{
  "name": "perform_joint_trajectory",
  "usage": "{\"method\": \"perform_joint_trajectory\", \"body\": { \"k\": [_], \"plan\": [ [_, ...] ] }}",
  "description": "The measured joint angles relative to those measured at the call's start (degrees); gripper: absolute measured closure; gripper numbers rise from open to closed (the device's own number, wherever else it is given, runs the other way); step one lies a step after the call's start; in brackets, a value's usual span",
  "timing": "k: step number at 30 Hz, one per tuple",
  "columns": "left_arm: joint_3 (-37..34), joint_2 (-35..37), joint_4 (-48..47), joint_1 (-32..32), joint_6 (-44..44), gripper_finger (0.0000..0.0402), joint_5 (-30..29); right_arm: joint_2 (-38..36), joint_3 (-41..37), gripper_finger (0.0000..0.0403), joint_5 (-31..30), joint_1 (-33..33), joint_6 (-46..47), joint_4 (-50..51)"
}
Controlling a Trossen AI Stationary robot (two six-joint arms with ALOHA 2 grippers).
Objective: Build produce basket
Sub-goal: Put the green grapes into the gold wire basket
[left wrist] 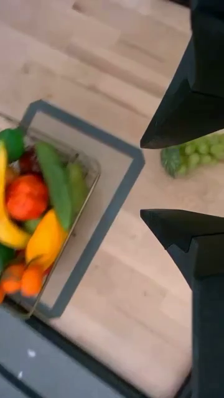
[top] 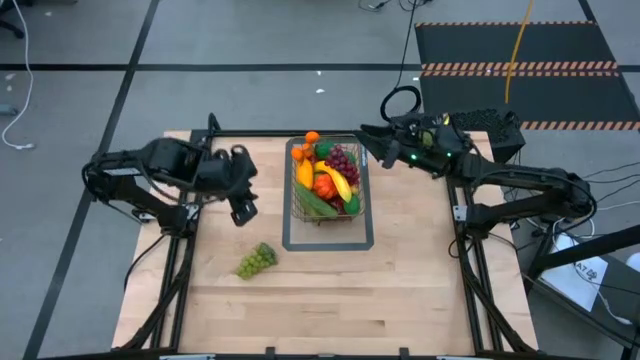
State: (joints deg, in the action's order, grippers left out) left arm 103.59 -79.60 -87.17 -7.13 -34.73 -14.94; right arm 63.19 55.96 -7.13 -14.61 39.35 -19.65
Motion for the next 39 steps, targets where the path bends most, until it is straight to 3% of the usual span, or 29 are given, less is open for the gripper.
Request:
{"method": "perform_joint_trajectory", "body": {
  "k": [8, 19, 23, 27, 34, 39],
  "plan": [
    [-8.96, -0.06, 6.65, -5.67, -3.00, 0.0234, 4.72, -6.13, 0.00, 0.0062, 5.01, 1.27, -4.04, 11.50],
    [-23.16, 0.01, 14.86, -8.96, -11.16, 0.0234, 5.01, -12.43, -0.02, 0.0062, 10.64, 1.25, -5.40, 24.90],
    [-29.48, 0.01, 22.26, -9.08, -14.06, 0.0233, 7.68, -13.15, -0.02, 0.0062, 11.10, 1.24, -6.07, 27.00],
    [-35.36, 0.01, 31.84, -10.00, -12.11, 0.0232, 9.72, -13.47, -0.02, 0.0062, 15.96, 1.25, -5.35, 27.82],
    [-42.58, 0.01, 39.79, -10.99, -4.61, 0.0175, 11.36, -13.82, -0.04, 0.0062, 26.73, 1.25, 1.47, 28.16],
    [-45.46, 0.01, 38.68, -9.77, 0.72, 0.0134, 14.71, -14.59, -0.04, 0.0062, 28.41, 3.02, 2.61, 28.12]
  ]
}}
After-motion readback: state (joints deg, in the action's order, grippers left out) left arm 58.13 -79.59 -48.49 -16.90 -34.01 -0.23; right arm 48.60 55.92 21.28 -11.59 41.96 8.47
